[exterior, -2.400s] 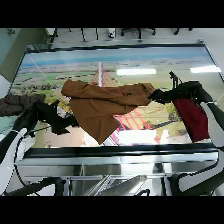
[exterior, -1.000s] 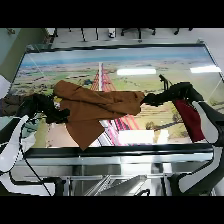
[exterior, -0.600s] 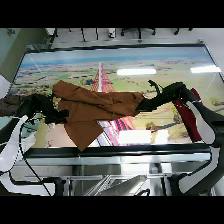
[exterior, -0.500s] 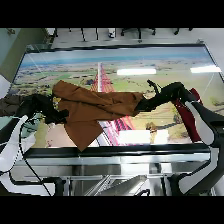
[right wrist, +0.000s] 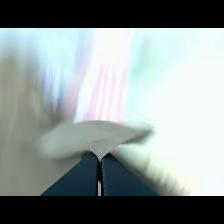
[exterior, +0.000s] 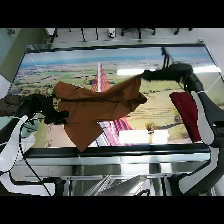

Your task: Fold the shirts.

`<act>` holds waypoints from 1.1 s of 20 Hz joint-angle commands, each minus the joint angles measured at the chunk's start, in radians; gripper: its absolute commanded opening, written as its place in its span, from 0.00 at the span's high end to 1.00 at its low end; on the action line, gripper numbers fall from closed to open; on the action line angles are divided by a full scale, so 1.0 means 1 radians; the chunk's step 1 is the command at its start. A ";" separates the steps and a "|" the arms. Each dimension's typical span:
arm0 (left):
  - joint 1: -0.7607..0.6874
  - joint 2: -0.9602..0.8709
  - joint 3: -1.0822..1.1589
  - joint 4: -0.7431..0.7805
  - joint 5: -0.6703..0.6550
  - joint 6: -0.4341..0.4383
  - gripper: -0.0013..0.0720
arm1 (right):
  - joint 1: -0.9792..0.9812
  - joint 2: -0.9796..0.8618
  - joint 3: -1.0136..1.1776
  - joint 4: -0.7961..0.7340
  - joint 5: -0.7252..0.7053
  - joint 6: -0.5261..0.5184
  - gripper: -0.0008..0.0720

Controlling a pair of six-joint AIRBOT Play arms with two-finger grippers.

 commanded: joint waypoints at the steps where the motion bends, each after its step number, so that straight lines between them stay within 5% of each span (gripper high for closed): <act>1: 0.001 0.001 0.001 -0.003 -0.015 0.014 0.96 | -0.010 -0.048 0.161 0.013 0.408 0.026 0.83; 2: 0.001 0.001 0.001 -0.003 -0.013 0.014 0.96 | -0.010 -0.074 0.166 0.004 0.408 0.026 0.38; 3: 0.001 0.001 0.001 -0.003 -0.011 0.014 0.96 | -0.010 -0.097 0.166 -0.004 0.372 0.026 0.20; 6: 0.001 0.001 0.001 -0.002 -0.007 0.015 0.96 | -0.049 -0.119 0.166 -0.093 0.167 0.093 0.24; 7: 0.001 0.001 0.001 -0.002 0.000 0.019 0.96 | -0.074 -0.114 0.166 -0.140 0.083 0.138 0.42; 8: 0.001 0.001 0.001 -0.002 0.004 0.030 0.96 | -0.110 -0.108 0.165 -0.174 -0.035 0.174 0.48; 13: 0.000 0.001 0.001 -0.006 0.004 0.030 0.96 | -0.184 -0.090 0.022 -0.185 -0.542 0.251 0.48; 17: -0.001 0.001 0.001 -0.008 0.005 0.030 0.96 | -0.056 -0.012 -0.332 -0.118 -0.434 0.187 0.48; 22: -0.001 0.001 0.001 -0.011 0.027 0.030 0.96 | 0.079 -0.035 -0.382 -0.106 -0.292 0.199 0.49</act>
